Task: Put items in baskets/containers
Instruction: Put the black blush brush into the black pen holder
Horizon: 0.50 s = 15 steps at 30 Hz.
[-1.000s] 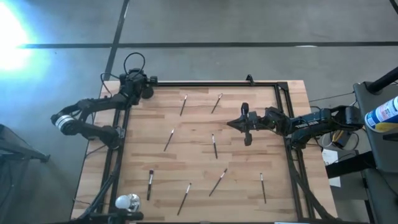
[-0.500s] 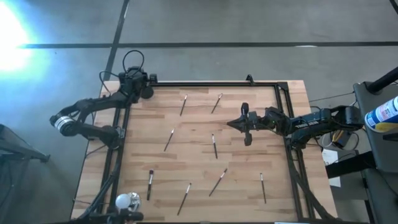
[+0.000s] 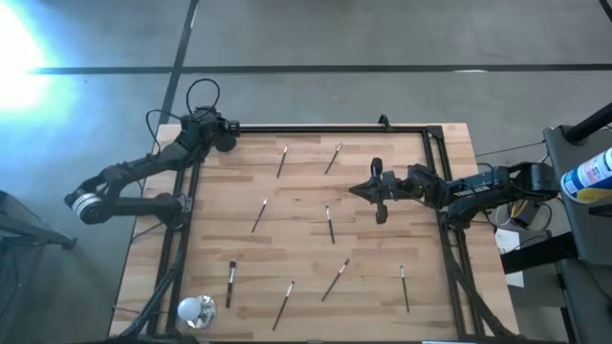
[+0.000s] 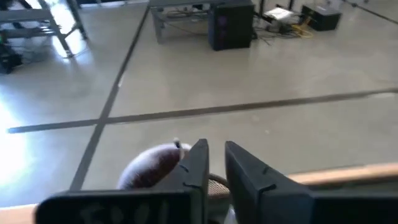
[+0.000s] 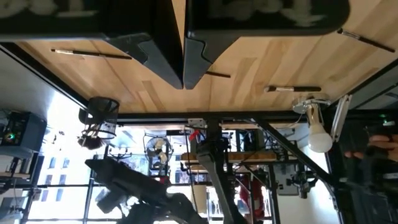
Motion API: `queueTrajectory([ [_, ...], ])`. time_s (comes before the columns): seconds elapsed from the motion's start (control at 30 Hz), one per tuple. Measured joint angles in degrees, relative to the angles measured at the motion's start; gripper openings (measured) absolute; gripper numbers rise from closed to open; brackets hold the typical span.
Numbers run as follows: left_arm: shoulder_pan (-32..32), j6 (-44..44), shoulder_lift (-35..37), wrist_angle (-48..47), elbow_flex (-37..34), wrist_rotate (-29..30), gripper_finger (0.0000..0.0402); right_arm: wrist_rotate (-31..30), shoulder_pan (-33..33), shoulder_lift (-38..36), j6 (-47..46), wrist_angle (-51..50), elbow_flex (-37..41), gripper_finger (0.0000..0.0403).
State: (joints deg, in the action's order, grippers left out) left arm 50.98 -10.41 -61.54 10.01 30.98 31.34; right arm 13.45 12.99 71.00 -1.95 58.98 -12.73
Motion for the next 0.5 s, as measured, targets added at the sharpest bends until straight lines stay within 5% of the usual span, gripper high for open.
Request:
queueTrajectory([
  [0.23, -12.65, -3.20, 5.26, -13.54, 3.11, -3.18, 0.0002, -3.39, -0.37, 1.57, -3.23, -0.04, 1.31, 0.0008],
  [0.5, -36.12, -17.24, 0.54, -23.85, 6.94, 3.80, 0.0000, -5.51, -0.39, 7.94, -2.96, 7.15, 2.98, 0.0008],
])
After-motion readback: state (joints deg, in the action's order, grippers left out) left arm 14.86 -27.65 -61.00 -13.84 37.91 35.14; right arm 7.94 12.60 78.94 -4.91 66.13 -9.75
